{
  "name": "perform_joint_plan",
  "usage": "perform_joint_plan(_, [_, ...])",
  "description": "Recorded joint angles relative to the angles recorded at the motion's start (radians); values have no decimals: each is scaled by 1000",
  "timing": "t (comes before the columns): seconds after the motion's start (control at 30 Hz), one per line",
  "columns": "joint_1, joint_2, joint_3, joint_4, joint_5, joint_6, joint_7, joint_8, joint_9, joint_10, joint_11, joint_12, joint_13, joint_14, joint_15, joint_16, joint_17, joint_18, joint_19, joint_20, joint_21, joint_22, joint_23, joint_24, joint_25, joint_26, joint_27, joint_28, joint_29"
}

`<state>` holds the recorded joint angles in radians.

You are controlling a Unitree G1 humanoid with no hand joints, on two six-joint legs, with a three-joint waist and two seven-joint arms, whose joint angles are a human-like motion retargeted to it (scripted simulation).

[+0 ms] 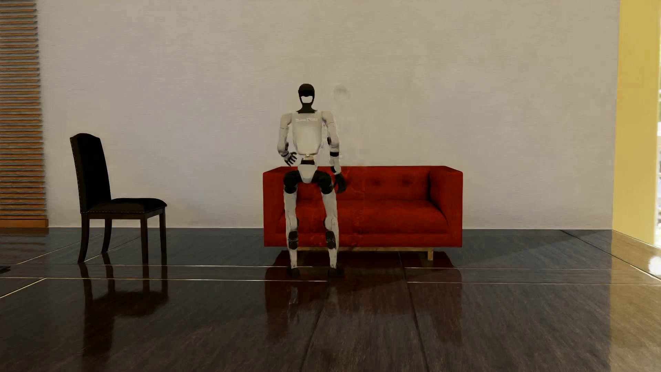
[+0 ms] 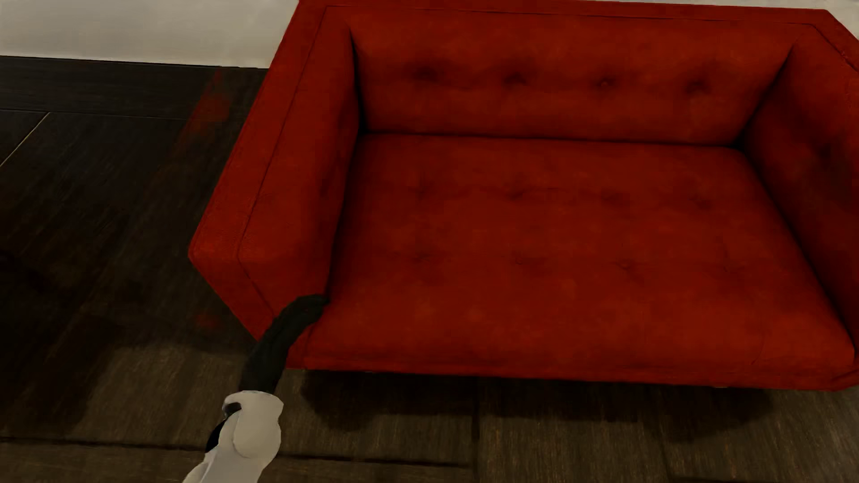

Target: Walk to the sofa

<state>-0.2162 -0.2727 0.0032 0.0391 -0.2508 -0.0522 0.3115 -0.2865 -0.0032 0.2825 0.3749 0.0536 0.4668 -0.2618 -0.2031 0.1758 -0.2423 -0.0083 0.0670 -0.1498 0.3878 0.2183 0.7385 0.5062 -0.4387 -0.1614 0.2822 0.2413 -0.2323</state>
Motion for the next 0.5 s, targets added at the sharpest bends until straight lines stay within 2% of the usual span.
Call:
perform_joint_plan(0.1, [13,15,6,41,48,11,37,26,-4,-3,-57,70,-104,0,30,-41,19,-19,1,93,-27,129,1,29,-5,112,7,-7,-16])
perform_joint_plan(0.17, [26,2,8,66,74,19,65,51,-1,-5,-39,120,-212,-2,21,-60,24,-31,-10,129,-34,250,-34,50,-22,166,-1,-35,-36])
perform_joint_plan(0.2, [29,-2,8,78,85,23,75,61,0,-4,-31,148,-266,-2,15,-60,21,-37,-15,138,-38,314,-59,66,-35,183,-10,-52,-40])
perform_joint_plan(0.33, [28,-2,14,115,117,36,79,61,6,15,-20,226,-444,-5,-2,-63,41,-62,-40,148,-36,540,-202,142,-112,319,-68,-155,-47])
perform_joint_plan(0.43, [8,0,31,135,128,45,47,33,13,46,-5,270,-504,-13,-21,-66,42,-77,-57,168,-27,612,-311,177,-138,372,-105,-191,-29])
perform_joint_plan(0.5, [-21,1,43,149,130,50,7,-2,19,85,13,284,-519,-23,-39,-69,34,-89,-69,184,-19,608,-337,186,-140,372,-110,-218,-5])
